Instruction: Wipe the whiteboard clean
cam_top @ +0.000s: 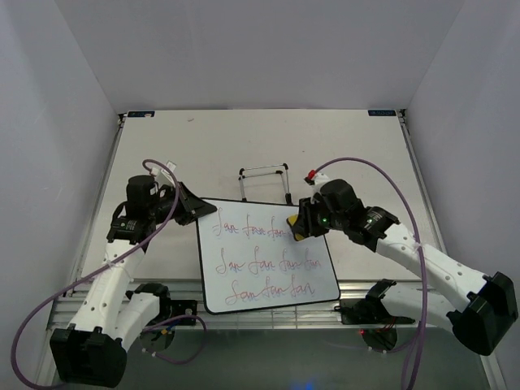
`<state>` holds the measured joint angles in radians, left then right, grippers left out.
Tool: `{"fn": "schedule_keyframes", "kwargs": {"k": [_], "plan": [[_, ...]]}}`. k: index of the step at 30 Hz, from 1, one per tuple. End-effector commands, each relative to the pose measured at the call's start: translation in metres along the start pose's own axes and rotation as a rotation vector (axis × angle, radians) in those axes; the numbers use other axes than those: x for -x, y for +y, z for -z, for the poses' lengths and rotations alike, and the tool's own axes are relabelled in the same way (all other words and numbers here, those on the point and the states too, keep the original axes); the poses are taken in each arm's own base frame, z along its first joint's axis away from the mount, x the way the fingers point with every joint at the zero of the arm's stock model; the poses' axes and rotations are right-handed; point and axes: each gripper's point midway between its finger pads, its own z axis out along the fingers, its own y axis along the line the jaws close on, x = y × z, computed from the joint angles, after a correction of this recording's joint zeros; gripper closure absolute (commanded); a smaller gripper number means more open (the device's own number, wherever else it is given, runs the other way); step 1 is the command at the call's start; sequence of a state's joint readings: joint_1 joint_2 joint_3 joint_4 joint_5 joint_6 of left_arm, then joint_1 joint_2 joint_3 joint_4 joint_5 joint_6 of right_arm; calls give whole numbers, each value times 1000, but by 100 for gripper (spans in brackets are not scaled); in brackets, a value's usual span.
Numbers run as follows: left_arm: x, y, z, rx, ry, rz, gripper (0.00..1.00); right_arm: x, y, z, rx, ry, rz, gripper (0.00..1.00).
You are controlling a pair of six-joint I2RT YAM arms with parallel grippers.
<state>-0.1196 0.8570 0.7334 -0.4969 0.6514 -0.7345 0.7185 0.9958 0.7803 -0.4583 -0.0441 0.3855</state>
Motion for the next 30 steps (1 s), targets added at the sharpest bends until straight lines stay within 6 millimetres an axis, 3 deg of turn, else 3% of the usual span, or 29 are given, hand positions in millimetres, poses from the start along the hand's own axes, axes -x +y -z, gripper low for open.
{"fn": "schedule_keyframes", "kwargs": {"k": [1, 3, 4, 6, 7, 9, 10, 12, 13, 14, 20, 25, 30], "plan": [[-4, 36, -12, 81, 2, -158, 100, 35, 74, 2, 257, -66, 56, 67], [-8, 46, -16, 103, 19, -146, 100, 48, 92, -2, 260, -72, 58, 67], [-9, 50, -17, 114, 21, -142, 100, 45, 108, -2, 284, -58, 81, 67], [-11, 60, -20, 138, 27, -143, 100, 46, 120, -12, 261, -37, 81, 67], [-14, 63, -22, 139, 42, -135, 100, 50, 139, -9, 292, -42, 100, 67], [-15, 61, -25, 119, 52, -144, 100, 46, 150, -21, 279, -9, 104, 67], [-15, 64, -27, 125, 58, -139, 100, 52, 165, -20, 303, -13, 116, 67], [-17, 65, -30, 113, 71, -140, 100, 46, 173, -35, 282, 33, 133, 67], [-18, 66, -31, 110, 77, -139, 100, 50, 185, -32, 283, 41, 148, 67], [-18, 67, -33, 106, 81, -137, 100, 45, 187, -43, 264, 69, 161, 67], [-18, 68, -34, 103, 73, -141, 100, 44, 217, -58, 256, 78, 205, 67], [-17, 65, -32, 93, 65, -151, 100, 37, 215, -72, 223, 100, 219, 67], [-18, 61, -30, 73, 69, -162, 100, 23, 171, -87, 98, 136, 211, 67]]}}
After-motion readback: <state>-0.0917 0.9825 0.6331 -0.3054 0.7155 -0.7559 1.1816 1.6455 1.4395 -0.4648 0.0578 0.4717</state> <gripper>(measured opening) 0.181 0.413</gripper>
